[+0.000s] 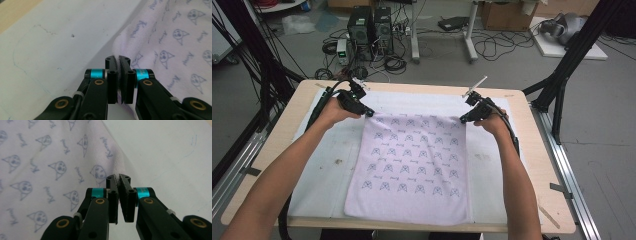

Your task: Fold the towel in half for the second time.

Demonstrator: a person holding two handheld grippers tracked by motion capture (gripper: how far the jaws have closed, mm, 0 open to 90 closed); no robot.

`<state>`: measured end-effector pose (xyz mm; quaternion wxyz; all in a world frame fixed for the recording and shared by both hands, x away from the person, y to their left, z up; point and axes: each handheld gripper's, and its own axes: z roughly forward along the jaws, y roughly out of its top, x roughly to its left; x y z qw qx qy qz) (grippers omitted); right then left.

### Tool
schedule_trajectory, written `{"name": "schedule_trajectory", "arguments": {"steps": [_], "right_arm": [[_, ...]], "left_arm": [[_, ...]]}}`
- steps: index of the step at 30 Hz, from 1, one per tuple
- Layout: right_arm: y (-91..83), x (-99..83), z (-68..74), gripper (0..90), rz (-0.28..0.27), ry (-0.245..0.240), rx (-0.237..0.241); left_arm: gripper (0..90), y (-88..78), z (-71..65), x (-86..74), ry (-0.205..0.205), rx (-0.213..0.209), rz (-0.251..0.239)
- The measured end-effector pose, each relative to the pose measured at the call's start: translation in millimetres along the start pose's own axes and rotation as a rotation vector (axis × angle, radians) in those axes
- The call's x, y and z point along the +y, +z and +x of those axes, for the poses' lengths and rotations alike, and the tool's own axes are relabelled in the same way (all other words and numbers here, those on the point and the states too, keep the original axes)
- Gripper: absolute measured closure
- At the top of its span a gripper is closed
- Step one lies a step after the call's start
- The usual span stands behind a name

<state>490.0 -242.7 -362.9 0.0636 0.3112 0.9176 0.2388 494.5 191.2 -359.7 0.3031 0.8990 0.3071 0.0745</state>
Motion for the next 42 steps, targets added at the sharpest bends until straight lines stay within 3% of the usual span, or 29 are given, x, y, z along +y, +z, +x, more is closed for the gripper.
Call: {"name": "schedule_trajectory", "arguments": {"steps": [8,12,19,27,34,42], "right_arm": [[-28.4,-20.9,13.9,85.9,-0.112,0.024,-0.011],[-46.3,-33.0,20.4,85.9,-0.185,0.031,0.009],[-71.5,-43.8,42.0,85.9,-0.269,-0.019,0.026],[-87.1,-73.8,69.1,85.8,-0.358,-0.073,0.068],[-93.0,-95.1,97.8,85.8,-0.373,-0.139,0.122],[-95.3,-126.1,130.6,85.7,-0.371,-0.218,0.194]], "left_arm": [[85.6,-26.6,-15.2,-14.9,0.055,-0.024,-0.090],[85.6,-41.5,-26.3,-20.8,0.085,-0.043,-0.134],[85.6,-63.8,-48.3,-34.7,0.138,-0.058,-0.178],[85.4,-79.9,-71.9,-64.6,0.205,-0.088,-0.217],[85.4,-85.6,-91.4,-90.5,0.240,-0.123,-0.219],[85.4,-97.1,-124.2,-119.8,0.299,-0.166,-0.222]]}}
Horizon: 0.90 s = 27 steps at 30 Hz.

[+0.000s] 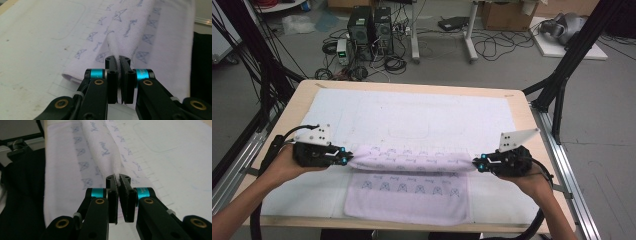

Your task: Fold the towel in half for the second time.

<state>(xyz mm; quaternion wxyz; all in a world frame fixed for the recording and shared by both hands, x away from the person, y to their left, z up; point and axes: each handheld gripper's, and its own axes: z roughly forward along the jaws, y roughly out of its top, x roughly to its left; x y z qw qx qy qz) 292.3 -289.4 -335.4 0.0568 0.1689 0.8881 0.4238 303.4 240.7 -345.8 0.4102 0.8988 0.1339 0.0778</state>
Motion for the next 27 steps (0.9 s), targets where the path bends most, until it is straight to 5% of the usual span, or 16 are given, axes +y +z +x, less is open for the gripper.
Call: {"name": "schedule_trajectory", "arguments": {"steps": [7,15,18,22,25,27], "right_arm": [[0.0,-15.3,28.5,85.6,0.001,-0.053,0.098],[2.8,-31.8,51.1,85.6,0.036,-0.102,0.203],[6.1,-37.2,56.8,84.3,0.069,-0.121,0.246],[11.0,-46.2,54.3,56.3,0.120,-0.069,0.291],[9.8,-46.3,47.3,45.0,0.108,-0.020,0.225],[10.6,-43.3,42.2,40.8,0.101,0.010,0.184]], "left_arm": [[85.4,-5.2,-33.5,-15.2,0.051,-0.035,0.021],[85.4,-3.9,-58.7,-30.1,0.059,-0.094,0.028],[83.7,-0.7,-64.9,-36.0,0.052,-0.169,0.054],[46.7,4.5,-64.7,-42.3,0.061,-0.198,0.091],[39.1,3.1,-55.0,-40.0,0.053,-0.145,0.088],[37.4,3.2,-44.4,-35.7,0.011,-0.103,0.071]]}}
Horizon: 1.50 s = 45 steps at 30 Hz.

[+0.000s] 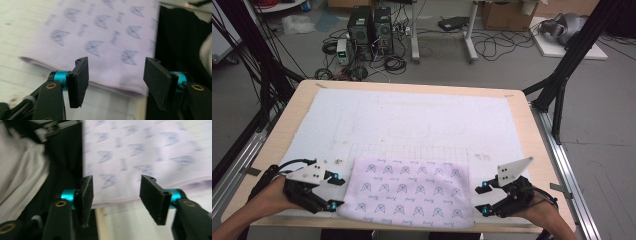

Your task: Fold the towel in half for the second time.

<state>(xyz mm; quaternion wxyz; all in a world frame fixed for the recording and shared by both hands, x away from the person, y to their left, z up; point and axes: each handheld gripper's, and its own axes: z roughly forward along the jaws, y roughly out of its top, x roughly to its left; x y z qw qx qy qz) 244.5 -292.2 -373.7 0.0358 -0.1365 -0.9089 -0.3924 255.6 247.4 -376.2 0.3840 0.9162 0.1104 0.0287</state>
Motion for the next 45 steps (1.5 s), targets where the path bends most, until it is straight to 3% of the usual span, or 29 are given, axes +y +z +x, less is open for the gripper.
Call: {"name": "schedule_trajectory", "arguments": {"steps": [4,9,12,14,17,23,26,30,31,33,35,39,45], "right_arm": [[4.3,11.4,-13.6,40.0,-0.001,0.036,-0.097],[13.7,25.3,-33.3,41.6,0.024,0.090,-0.218],[23.6,34.1,-49.9,43.2,0.044,0.127,-0.255],[30.3,38.3,-58.3,43.5,0.085,0.138,-0.287],[37.4,40.3,-69.2,46.6,0.117,0.168,-0.294],[46.4,38.9,-86.9,51.1,0.173,0.215,-0.294],[52.4,37.8,-92.4,53.9,0.204,0.242,-0.277],[57.5,36.5,-97.8,58.5,0.227,0.265,-0.249],[58.5,35.8,-98.8,59.7,0.240,0.280,-0.241],[60.3,34.2,-100.4,62.2,0.247,0.308,-0.232],[60.8,33.4,-101.6,65.3,0.253,0.323,-0.225],[65.6,31.6,-102.8,80.5,0.284,0.359,-0.177],[66.0,34.5,-98.8,86.3,0.287,0.329,-0.201]], "left_arm": [[36.4,2.3,20.3,7.5,-0.051,0.085,-0.034],[37.5,13.8,46.4,16.0,-0.107,0.180,-0.011],[39.8,24.2,60.9,18.5,-0.122,0.200,0.019],[39.9,32.4,68.9,19.7,-0.127,0.208,0.032],[42.0,39.1,75.6,20.3,-0.135,0.205,0.042],[45.7,55.4,90.9,20.3,-0.206,0.181,0.064],[49.8,60.1,94.1,20.1,-0.206,0.178,0.098],[55.7,66.8,98.1,17.9,-0.257,0.165,0.119],[57.7,66.8,98.1,17.9,-0.257,0.165,0.119],[59.8,69.9,100.0,16.0,-0.294,0.153,0.127],[65.1,71.3,99.8,16.1,-0.295,0.143,0.130],[79.8,74.4,95.7,18.8,-0.305,0.131,0.145],[84.7,70.9,93.1,20.5,-0.309,0.146,0.147]]}}
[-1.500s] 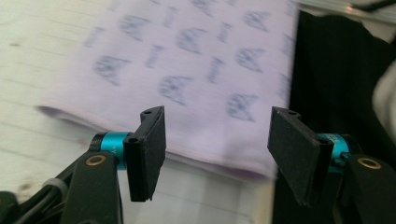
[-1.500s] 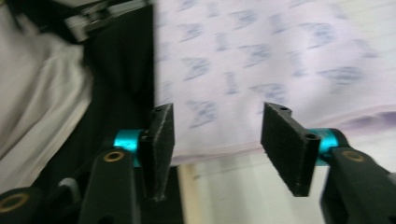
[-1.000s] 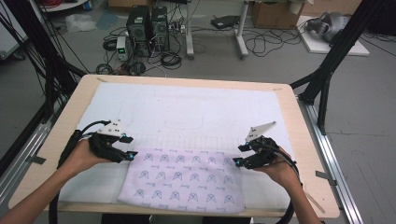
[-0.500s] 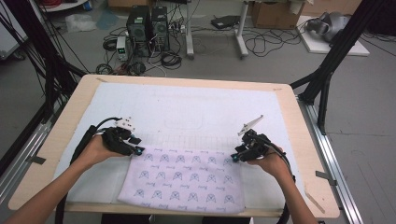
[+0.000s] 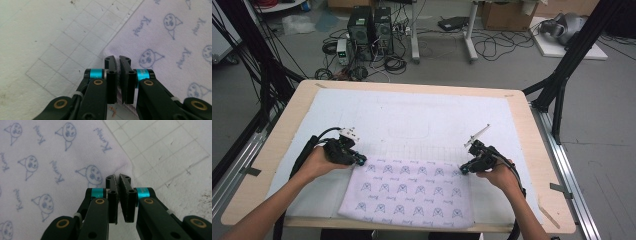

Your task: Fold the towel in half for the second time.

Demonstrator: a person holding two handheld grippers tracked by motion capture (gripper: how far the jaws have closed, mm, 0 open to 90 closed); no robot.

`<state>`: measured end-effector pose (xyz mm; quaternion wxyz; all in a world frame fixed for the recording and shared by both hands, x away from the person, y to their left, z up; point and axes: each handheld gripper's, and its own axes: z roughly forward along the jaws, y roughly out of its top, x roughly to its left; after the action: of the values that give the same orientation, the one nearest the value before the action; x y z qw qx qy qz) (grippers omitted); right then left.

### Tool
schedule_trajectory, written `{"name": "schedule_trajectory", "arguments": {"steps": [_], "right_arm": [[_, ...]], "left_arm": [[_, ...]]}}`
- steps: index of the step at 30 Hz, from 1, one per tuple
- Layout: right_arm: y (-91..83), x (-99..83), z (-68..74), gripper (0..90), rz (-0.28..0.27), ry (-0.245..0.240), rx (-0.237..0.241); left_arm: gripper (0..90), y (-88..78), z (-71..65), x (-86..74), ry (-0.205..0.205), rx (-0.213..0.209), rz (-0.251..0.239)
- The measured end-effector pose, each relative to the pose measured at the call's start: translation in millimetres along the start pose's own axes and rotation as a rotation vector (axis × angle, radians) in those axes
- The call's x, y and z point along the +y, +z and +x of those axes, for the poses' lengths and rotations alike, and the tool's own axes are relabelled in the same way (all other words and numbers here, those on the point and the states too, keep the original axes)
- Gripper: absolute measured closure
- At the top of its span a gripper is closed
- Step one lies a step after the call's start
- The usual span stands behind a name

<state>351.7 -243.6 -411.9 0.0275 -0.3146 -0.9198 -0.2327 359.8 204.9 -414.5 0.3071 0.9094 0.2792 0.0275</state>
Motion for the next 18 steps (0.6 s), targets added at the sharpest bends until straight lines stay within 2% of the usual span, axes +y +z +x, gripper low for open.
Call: {"name": "schedule_trajectory", "arguments": {"steps": [4,8,11,12,13,14,15,16,18], "right_arm": [[-5.0,1.1,3.9,87.0,-0.024,-0.027,-0.045],[-8.5,1.2,4.4,87.0,-0.042,-0.023,-0.064],[-6.9,0.5,2.1,85.8,-0.030,0.004,-0.043],[-6.2,0.1,1.9,84.2,-0.033,0.008,-0.046],[-6.0,0.0,1.4,77.4,-0.036,0.002,-0.047],[-5.8,0.0,1.0,69.1,-0.043,0.001,-0.069],[-6.1,-0.1,-0.5,65.3,-0.051,0.020,-0.071],[-6.2,-0.3,-3.0,63.9,-0.061,0.023,-0.059],[-7.0,-0.1,-4.4,62.6,-0.070,0.021,-0.068]], "left_arm": [[85.2,-4.8,-1.3,-0.1,0.010,0.009,-0.021],[85.4,-9.1,-1.4,-0.1,0.007,0.016,-0.038],[85.4,-8.9,-2.3,0.0,0.016,0.015,-0.025],[85.4,-8.3,-3.1,-0.2,0.014,0.013,-0.027],[85.4,-8.0,-3.2,-0.3,0.014,0.016,-0.028],[85.4,-7.9,-2.9,-0.3,0.016,0.016,-0.026],[85.4,-8.0,-2.7,-0.3,0.016,0.015,-0.026],[85.4,-8.0,-2.4,-0.2,0.019,0.014,-0.026],[85.4,-8.3,-2.7,-0.4,0.019,0.014,-0.027]]}}
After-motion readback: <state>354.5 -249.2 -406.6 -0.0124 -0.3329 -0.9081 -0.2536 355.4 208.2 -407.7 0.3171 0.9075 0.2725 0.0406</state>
